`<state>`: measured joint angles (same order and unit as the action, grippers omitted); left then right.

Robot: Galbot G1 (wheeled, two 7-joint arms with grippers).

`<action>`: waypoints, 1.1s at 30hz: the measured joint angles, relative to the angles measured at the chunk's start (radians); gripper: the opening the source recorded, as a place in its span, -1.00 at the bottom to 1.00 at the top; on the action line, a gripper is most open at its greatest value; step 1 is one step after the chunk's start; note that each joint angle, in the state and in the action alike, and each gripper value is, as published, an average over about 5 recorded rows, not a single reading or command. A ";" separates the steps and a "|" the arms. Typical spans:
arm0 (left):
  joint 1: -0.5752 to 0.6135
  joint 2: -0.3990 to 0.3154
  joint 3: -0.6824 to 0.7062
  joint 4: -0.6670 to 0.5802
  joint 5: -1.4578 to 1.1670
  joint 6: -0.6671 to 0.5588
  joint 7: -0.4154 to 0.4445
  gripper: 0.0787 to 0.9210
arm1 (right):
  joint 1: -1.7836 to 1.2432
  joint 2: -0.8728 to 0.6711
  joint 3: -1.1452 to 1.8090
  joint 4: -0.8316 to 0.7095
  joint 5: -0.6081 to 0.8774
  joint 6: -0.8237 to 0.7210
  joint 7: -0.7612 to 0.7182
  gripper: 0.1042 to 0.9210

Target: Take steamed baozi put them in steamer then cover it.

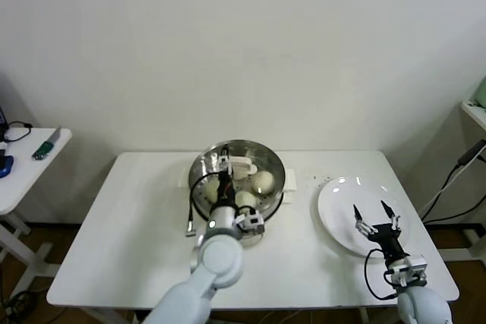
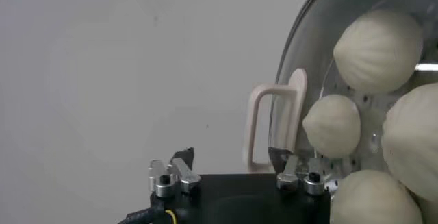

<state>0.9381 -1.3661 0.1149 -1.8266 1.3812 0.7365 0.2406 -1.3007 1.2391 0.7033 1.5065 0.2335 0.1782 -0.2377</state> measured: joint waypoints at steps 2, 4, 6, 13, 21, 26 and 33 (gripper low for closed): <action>0.014 0.010 -0.003 -0.027 -0.014 0.000 0.002 0.65 | -0.001 -0.002 -0.002 0.005 0.000 -0.009 0.002 0.76; 0.029 0.021 -0.007 -0.054 -0.028 0.000 0.000 0.73 | -0.001 -0.005 -0.005 0.010 -0.001 -0.019 0.005 0.76; 0.045 0.032 -0.012 -0.082 -0.042 0.001 -0.009 0.76 | -0.002 -0.006 -0.007 0.016 -0.002 -0.028 0.008 0.76; 0.111 0.095 -0.057 -0.185 -0.180 0.000 -0.128 0.77 | -0.009 -0.009 -0.008 0.045 0.000 -0.046 0.013 0.76; 0.228 0.173 -0.222 -0.286 -0.554 0.000 -0.350 0.77 | -0.026 -0.015 -0.007 0.081 0.028 -0.057 0.019 0.76; 0.346 0.171 -0.391 -0.303 -0.781 -0.020 -0.437 0.77 | -0.037 -0.017 -0.012 0.102 0.038 -0.063 0.020 0.76; 0.500 0.113 -0.604 -0.268 -1.092 -0.246 -0.478 0.77 | -0.053 -0.012 -0.023 0.124 0.044 -0.063 0.020 0.76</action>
<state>1.4380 -1.2535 -0.4886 -2.0950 0.2895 0.4910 -0.2376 -1.3535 1.2274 0.6802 1.6304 0.2776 0.1157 -0.2180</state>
